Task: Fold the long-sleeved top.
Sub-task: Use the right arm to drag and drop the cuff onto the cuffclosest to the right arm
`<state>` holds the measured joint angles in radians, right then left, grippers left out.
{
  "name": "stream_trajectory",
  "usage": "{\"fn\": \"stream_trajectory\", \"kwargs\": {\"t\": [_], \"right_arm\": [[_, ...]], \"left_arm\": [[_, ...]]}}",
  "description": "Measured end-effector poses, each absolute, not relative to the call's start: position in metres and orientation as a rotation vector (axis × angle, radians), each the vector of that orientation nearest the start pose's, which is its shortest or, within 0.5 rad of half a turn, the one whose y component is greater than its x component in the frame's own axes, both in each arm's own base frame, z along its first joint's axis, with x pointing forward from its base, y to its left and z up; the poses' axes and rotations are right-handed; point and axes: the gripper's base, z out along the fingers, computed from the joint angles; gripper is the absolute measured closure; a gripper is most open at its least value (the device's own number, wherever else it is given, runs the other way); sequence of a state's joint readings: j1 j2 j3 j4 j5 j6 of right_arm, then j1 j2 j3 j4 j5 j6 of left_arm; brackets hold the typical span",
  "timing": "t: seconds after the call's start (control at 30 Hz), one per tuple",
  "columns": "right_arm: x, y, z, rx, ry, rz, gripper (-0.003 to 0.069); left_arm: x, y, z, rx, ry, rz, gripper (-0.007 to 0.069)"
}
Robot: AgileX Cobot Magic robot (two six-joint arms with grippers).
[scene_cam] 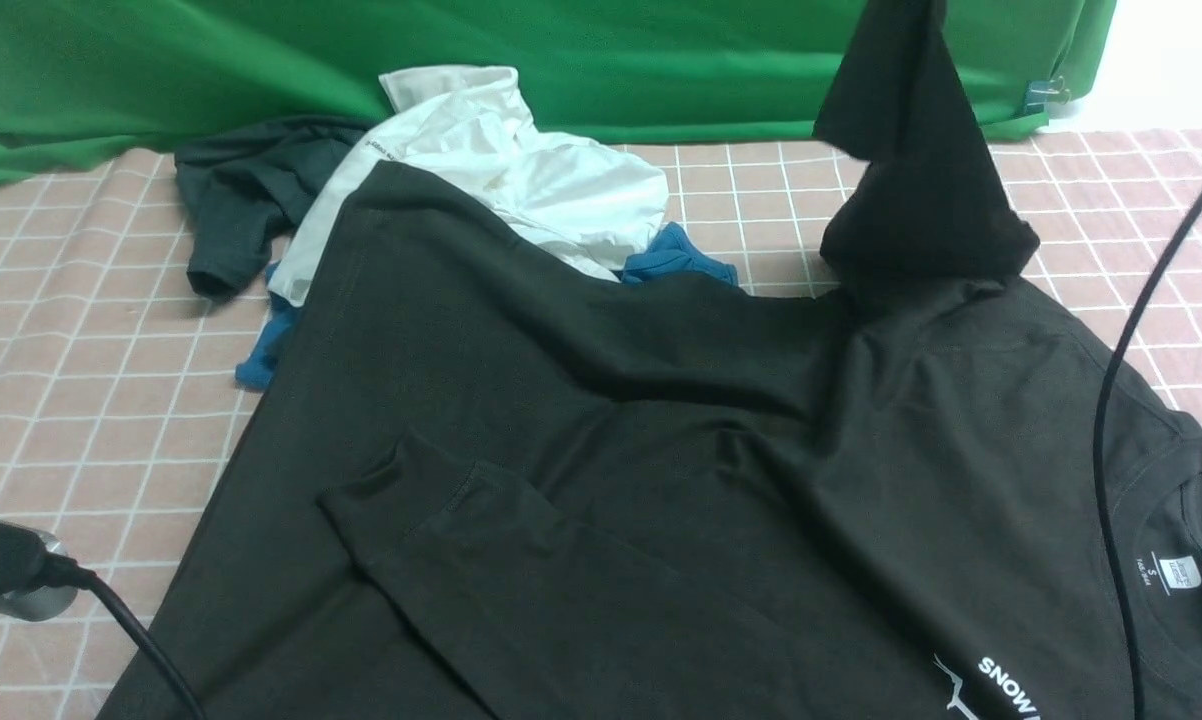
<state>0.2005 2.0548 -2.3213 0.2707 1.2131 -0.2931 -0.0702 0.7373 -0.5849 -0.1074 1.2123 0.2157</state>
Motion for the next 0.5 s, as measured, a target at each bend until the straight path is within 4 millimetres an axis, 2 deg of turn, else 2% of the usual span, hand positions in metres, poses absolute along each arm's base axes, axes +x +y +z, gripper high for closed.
{"fn": "stream_trajectory", "kwargs": {"t": [0.1,0.2,0.3,0.37,0.4,0.5], "right_arm": [[0.410,0.132,0.393,-0.669,2.349,0.337,0.0609],[0.379,0.155,0.374,-0.742,2.359,0.365,0.0609],[0.339,0.180,0.339,-0.862,2.355,0.383,0.0609],[0.323,0.187,0.325,-0.918,2.350,0.382,0.0609],[0.306,0.193,0.307,-0.982,2.346,0.377,0.0609],[0.277,0.202,0.267,-1.101,2.367,0.366,0.0585]], "left_arm": [[0.094,-0.016,0.260,0.372,2.815,-0.120,0.0615],[0.094,-0.016,0.260,0.372,2.815,-0.120,0.0615],[0.094,-0.016,0.260,0.372,2.815,-0.120,0.0615],[0.094,-0.016,0.260,0.372,2.815,-0.120,0.0615],[0.094,-0.016,0.260,0.372,2.815,-0.120,0.0615],[0.094,-0.016,0.260,0.372,2.815,-0.120,0.0615]]}}
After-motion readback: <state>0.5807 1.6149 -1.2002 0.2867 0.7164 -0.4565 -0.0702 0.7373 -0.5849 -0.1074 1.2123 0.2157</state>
